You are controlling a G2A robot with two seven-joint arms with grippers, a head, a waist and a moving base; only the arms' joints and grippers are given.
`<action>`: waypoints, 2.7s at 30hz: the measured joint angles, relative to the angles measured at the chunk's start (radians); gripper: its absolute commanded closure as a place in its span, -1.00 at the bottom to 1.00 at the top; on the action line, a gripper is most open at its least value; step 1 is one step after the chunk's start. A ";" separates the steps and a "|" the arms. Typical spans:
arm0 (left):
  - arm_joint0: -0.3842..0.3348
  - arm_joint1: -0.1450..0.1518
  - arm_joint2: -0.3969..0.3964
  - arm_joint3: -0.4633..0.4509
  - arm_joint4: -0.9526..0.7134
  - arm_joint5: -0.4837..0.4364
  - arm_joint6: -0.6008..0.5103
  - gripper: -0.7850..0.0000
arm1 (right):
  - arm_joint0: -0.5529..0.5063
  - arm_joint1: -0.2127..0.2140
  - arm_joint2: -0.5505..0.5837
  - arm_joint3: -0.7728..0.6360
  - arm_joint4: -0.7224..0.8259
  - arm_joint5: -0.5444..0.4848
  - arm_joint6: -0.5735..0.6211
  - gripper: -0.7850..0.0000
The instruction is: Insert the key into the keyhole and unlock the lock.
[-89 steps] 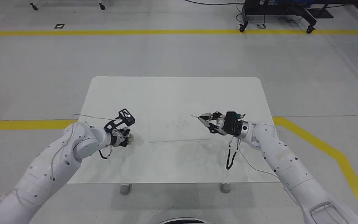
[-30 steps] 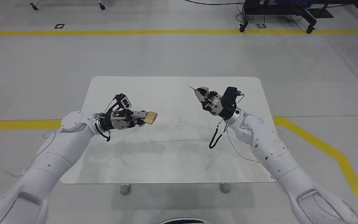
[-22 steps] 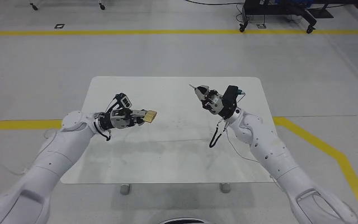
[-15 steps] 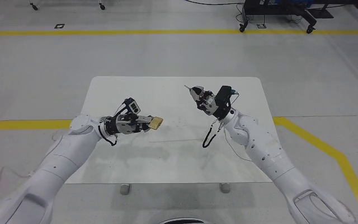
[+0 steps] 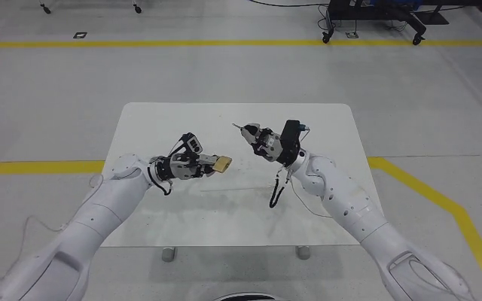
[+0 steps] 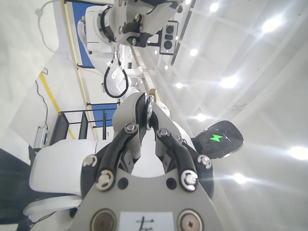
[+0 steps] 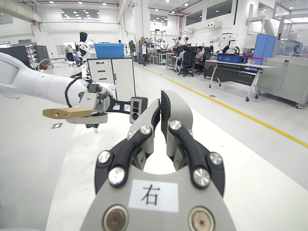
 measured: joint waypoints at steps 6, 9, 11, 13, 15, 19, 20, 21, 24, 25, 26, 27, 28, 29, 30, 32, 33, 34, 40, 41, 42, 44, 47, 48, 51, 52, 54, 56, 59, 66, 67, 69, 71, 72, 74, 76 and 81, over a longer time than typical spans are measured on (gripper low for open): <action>-0.025 -0.039 0.007 0.054 0.014 -0.037 0.013 1.00 | 0.000 -0.004 0.003 0.002 0.003 -0.068 -0.007 1.00; -0.031 -0.054 0.005 0.082 0.023 -0.057 0.028 1.00 | 0.002 -0.006 0.003 0.002 0.008 -0.110 -0.008 1.00; -0.033 -0.063 -0.001 0.099 0.019 -0.062 0.040 1.00 | 0.003 -0.007 0.001 -0.001 0.008 -0.144 -0.009 1.00; -0.034 -0.069 -0.006 0.108 0.018 -0.064 0.044 1.00 | 0.005 -0.009 -0.001 -0.003 0.006 -0.172 -0.007 1.00; -0.036 -0.076 -0.010 0.117 0.025 -0.065 0.044 1.00 | 0.007 -0.011 -0.005 -0.006 0.001 -0.191 0.001 1.00; -0.039 -0.086 -0.020 0.131 0.041 -0.066 0.049 1.00 | 0.009 -0.016 -0.011 -0.010 0.007 -0.224 0.010 1.00; -0.039 -0.089 -0.024 0.135 0.046 -0.067 0.057 1.00 | 0.010 -0.017 -0.013 -0.012 0.008 -0.242 0.009 1.00; -0.039 -0.091 -0.026 0.138 0.051 -0.066 0.063 1.00 | 0.010 -0.017 -0.013 -0.013 0.007 -0.257 0.007 1.00; -0.038 -0.097 -0.037 0.150 0.058 -0.056 0.082 1.00 | 0.010 -0.017 -0.007 -0.016 -0.002 -0.289 0.000 1.00; -0.038 -0.098 -0.042 0.153 0.056 -0.054 0.087 1.00 | 0.008 -0.017 -0.005 -0.018 -0.004 -0.296 -0.001 1.00; -0.037 -0.100 -0.048 0.156 0.055 -0.051 0.093 1.00 | 0.006 -0.016 -0.002 -0.021 -0.006 -0.304 -0.002 1.00; -0.037 -0.102 -0.051 0.158 0.055 -0.049 0.096 1.00 | 0.005 -0.016 0.001 -0.023 -0.008 -0.307 -0.003 1.00; -0.037 -0.104 -0.055 0.159 0.056 -0.048 0.097 1.00 | 0.003 -0.016 0.005 -0.025 -0.009 -0.307 -0.003 1.00; -0.037 -0.106 -0.060 0.161 0.058 -0.046 0.099 1.00 | -0.001 -0.015 0.010 -0.028 -0.010 -0.303 -0.004 1.00; -0.037 -0.107 -0.063 0.162 0.060 -0.044 0.101 1.00 | -0.004 -0.015 0.016 -0.029 -0.009 -0.297 -0.006 1.00; -0.038 -0.110 -0.073 0.165 0.066 -0.046 0.108 1.00 | -0.015 -0.013 0.035 -0.035 -0.009 -0.263 -0.007 1.00; -0.038 -0.110 -0.079 0.167 0.069 -0.049 0.112 1.00 | -0.021 -0.012 0.044 -0.041 -0.011 -0.244 -0.006 1.00; -0.038 -0.110 -0.085 0.168 0.070 -0.051 0.116 1.00 | -0.028 -0.010 0.054 -0.048 -0.012 -0.227 -0.006 1.00; -0.040 -0.102 -0.125 0.176 0.100 -0.091 0.145 1.00 | -0.069 0.004 0.115 -0.087 -0.023 -0.170 -0.011 1.00; -0.040 -0.102 -0.125 0.176 0.099 -0.091 0.145 1.00 | -0.068 0.004 0.114 -0.086 -0.023 -0.171 -0.011 1.00; -0.040 -0.102 -0.124 0.176 0.099 -0.090 0.144 1.00 | -0.068 0.003 0.114 -0.086 -0.023 -0.171 -0.011 1.00; -0.040 -0.103 -0.124 0.176 0.099 -0.090 0.144 1.00 | -0.068 0.003 0.113 -0.086 -0.023 -0.172 -0.011 1.00; -0.038 -0.102 -0.127 0.176 0.105 -0.096 0.151 1.00 | -0.068 0.003 0.113 -0.086 -0.023 -0.172 -0.011 1.00; -0.033 -0.101 -0.130 0.174 0.122 -0.114 0.170 1.00 | -0.068 0.003 0.113 -0.086 -0.023 -0.172 -0.011 1.00; 0.000 -0.101 -0.142 0.138 0.160 -0.156 0.281 1.00 | -0.079 0.005 0.122 -0.104 -0.043 -0.142 -0.003 1.00; 0.008 -0.101 -0.145 0.128 0.167 -0.160 0.308 1.00 | -0.087 0.008 0.129 -0.115 -0.069 -0.123 0.002 1.00; 0.022 -0.105 -0.143 0.105 0.204 -0.183 0.370 1.00 | -0.117 0.018 0.153 -0.152 -0.146 -0.071 0.012 1.00; 0.029 -0.113 -0.132 0.082 0.239 -0.183 0.429 1.00 | -0.161 0.033 0.190 -0.211 -0.232 -0.025 0.020 1.00; 0.014 -0.127 -0.106 0.065 0.293 -0.138 0.495 1.00 | -0.244 0.062 0.262 -0.322 -0.383 0.021 0.028 1.00; -0.055 -0.172 -0.027 0.046 0.433 0.000 0.599 1.00 | -0.472 0.125 0.436 -0.615 -0.782 0.120 0.103 1.00; -0.063 -0.177 -0.020 0.044 0.444 0.007 0.599 1.00 | -0.500 0.131 0.455 -0.650 -0.826 0.126 0.106 1.00; -0.081 -0.188 -0.008 0.042 0.469 0.019 0.598 1.00 | -0.560 0.142 0.497 -0.715 -0.890 0.132 0.102 1.00; -0.102 -0.197 -0.002 0.048 0.486 0.025 0.604 1.00 | -0.599 0.146 0.522 -0.751 -0.877 0.131 0.091 1.00; -0.105 -0.199 -0.002 0.049 0.489 0.025 0.606 1.00 | -0.602 0.146 0.524 -0.753 -0.867 0.130 0.090 1.00; -0.105 -0.199 -0.002 0.050 0.490 0.024 0.607 1.00 | -0.599 0.146 0.523 -0.750 -0.862 0.130 0.090 1.00; -0.105 -0.198 -0.002 0.050 0.490 0.024 0.607 1.00 | -0.598 0.145 0.522 -0.750 -0.863 0.130 0.091 1.00; -0.105 -0.198 -0.002 0.050 0.489 0.024 0.607 1.00 | -0.598 0.145 0.522 -0.750 -0.863 0.130 0.091 1.00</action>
